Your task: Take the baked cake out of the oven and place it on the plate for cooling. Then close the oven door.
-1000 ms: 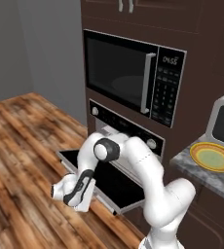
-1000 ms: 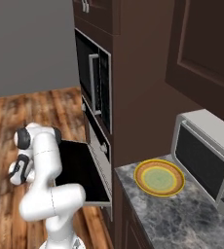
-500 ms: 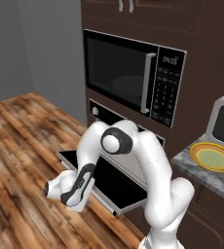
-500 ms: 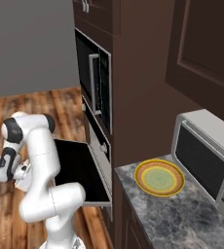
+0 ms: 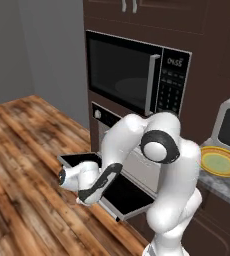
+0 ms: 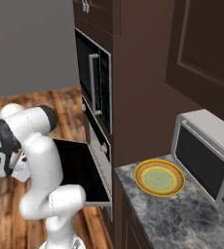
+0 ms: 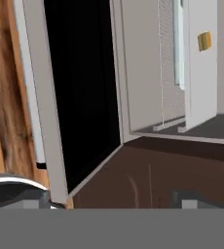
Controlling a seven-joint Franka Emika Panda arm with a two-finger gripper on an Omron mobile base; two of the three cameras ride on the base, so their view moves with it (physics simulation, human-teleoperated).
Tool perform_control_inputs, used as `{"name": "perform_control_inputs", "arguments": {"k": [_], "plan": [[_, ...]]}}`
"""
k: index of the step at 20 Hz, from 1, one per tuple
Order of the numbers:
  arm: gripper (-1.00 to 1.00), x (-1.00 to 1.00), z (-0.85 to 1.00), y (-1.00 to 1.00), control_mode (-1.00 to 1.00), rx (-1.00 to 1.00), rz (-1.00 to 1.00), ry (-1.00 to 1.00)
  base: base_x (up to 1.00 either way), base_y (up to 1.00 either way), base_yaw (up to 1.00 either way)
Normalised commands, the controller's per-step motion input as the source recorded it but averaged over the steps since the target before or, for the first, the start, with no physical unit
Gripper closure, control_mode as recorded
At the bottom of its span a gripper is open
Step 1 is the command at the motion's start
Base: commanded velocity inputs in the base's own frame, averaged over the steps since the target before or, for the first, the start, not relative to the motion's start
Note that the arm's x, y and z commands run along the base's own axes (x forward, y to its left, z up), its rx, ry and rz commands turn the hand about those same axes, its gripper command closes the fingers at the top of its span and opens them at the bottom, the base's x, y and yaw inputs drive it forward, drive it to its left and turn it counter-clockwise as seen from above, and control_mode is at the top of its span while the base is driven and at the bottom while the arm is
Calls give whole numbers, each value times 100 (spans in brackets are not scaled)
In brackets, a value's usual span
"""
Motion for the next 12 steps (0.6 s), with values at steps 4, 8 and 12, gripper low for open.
{"name": "perform_control_inputs", "arguments": {"k": [4, 8, 12], "plan": [[-100, 0, 76, -49, -100, 18, 0, 0, 0, 0, 0], [-100, 3, 43, -52, -100, 17, 0, 0, 0, 0, 0], [-100, 1, 20, -59, -100, 16, 0, 0, 0, 0, 0]]}}
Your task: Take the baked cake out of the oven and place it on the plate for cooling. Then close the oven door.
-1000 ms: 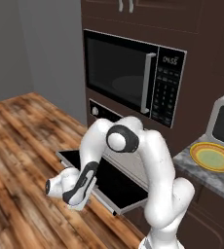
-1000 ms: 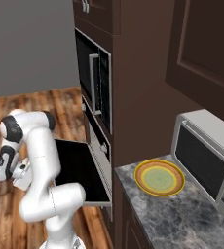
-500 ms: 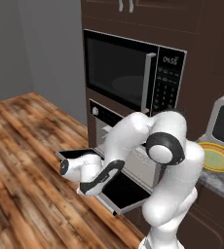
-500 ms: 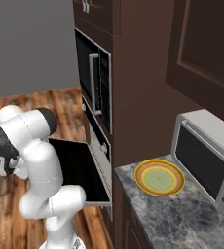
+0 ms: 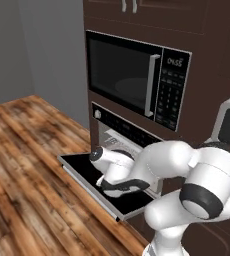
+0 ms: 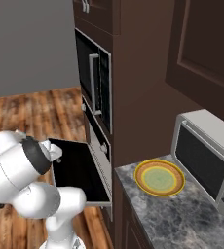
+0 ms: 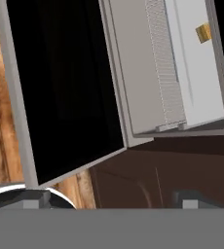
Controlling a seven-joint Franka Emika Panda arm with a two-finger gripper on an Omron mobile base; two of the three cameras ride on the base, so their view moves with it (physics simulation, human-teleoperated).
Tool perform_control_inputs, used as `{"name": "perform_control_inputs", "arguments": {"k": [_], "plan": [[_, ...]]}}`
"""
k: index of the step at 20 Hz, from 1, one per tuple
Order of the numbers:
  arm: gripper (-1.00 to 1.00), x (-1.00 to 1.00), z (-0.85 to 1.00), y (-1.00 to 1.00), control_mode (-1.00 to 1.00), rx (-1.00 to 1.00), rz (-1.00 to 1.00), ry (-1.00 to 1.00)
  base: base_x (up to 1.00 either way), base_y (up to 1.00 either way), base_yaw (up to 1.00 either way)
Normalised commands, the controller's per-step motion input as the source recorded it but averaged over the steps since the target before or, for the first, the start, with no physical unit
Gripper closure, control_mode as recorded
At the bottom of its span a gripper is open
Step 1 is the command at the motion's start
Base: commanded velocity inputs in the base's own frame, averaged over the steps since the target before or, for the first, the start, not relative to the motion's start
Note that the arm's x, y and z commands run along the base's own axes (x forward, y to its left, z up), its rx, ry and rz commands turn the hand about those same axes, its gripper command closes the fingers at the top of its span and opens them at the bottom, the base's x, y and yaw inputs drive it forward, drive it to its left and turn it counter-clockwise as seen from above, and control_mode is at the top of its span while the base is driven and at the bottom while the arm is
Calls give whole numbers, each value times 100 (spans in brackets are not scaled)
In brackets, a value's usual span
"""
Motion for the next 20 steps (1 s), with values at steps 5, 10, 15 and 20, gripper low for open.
{"name": "perform_control_inputs", "arguments": {"k": [5, 10, 15, 20], "plan": [[-100, 9, 7, -41, -100, 12, 0, 0, 0, 0, 0], [-100, 6, 0, -22, -100, 6, 1, 0, 0, 0, 0], [-100, 10, 0, -6, -100, 2, 2, 0, 0, 0, 0], [-100, 16, 0, 0, -100, 0, 2, 0, 0, 0, 0]]}}
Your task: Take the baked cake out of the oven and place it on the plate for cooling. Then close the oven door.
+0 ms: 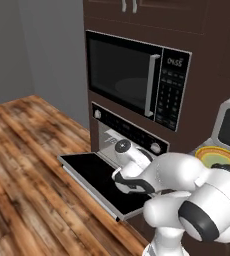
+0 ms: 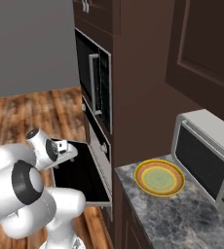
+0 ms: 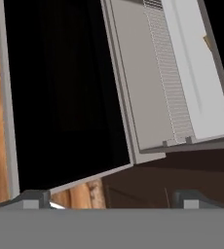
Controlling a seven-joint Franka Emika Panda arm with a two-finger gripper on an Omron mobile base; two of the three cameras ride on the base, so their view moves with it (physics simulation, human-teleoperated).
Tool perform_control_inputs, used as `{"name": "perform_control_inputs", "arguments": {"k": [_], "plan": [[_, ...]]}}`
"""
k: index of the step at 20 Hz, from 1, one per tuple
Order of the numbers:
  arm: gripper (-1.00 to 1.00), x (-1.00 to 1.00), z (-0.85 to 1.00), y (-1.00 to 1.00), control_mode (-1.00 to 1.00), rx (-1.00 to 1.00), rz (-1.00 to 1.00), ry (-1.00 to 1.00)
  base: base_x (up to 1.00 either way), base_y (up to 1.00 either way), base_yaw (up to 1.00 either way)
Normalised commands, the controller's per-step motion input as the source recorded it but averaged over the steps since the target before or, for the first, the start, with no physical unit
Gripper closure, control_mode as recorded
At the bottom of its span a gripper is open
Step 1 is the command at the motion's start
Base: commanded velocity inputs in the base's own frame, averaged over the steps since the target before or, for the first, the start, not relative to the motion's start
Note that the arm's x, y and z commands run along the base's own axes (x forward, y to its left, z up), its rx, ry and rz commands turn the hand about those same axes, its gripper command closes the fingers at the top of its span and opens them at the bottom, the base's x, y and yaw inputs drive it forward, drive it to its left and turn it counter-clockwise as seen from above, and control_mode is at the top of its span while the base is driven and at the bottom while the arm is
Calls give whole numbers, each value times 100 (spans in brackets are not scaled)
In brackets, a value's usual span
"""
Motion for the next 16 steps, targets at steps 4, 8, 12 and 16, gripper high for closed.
{"name": "perform_control_inputs", "arguments": {"k": [4, 8, 12, 16], "plan": [[-100, 16, 0, -2, -100, 0, 2, 0, 0, 0, 0], [-100, 14, 0, -5, -100, -1, 1, -13, 0, 0, 0], [-100, 1, 12, 0, -100, -9, 0, -30, 0, 0, 0], [-100, 3, 9, 0, -100, -13, 0, -34, 0, 0, 0]]}}
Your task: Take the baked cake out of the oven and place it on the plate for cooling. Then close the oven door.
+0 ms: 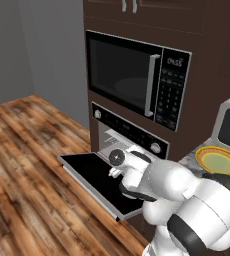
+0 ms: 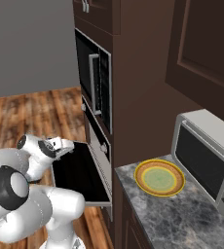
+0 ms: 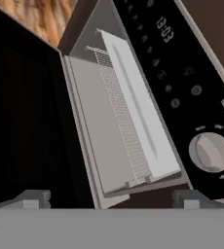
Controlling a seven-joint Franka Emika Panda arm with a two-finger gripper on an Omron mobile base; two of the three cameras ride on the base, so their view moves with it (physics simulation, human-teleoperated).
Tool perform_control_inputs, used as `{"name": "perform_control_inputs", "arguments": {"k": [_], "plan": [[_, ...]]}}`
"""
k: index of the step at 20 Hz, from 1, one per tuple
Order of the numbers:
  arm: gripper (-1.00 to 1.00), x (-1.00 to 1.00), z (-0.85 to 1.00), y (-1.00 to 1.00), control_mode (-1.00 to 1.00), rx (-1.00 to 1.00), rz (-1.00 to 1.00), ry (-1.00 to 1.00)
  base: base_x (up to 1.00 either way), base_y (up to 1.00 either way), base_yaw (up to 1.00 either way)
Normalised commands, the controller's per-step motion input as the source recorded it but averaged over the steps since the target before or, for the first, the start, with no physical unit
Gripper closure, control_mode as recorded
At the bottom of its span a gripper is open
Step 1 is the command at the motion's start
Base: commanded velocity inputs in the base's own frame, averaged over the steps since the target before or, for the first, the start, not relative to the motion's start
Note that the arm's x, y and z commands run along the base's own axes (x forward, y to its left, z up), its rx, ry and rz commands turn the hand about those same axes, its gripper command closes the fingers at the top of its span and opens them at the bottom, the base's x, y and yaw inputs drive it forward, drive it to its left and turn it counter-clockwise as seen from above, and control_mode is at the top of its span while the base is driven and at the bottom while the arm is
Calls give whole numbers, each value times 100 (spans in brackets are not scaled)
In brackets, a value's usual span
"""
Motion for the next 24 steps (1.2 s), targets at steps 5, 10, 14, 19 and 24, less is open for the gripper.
{"name": "perform_control_inputs", "arguments": {"k": [5, 10, 14, 19, 24], "plan": [[-100, 22, 0, -12, -100, -12, 0, -22, 0, 0, 0], [-100, 20, 0, -21, -100, -13, 0, -16, 0, 0, 0], [-100, 4, 0, -17, -100, -13, 0, -16, 0, 0, 0], [-100, 2, 0, -17, -100, -13, 0, -13, 0, 0, 0], [-100, 10, -2, -18, -100, -10, 0, -4, 0, 0, 0]]}}
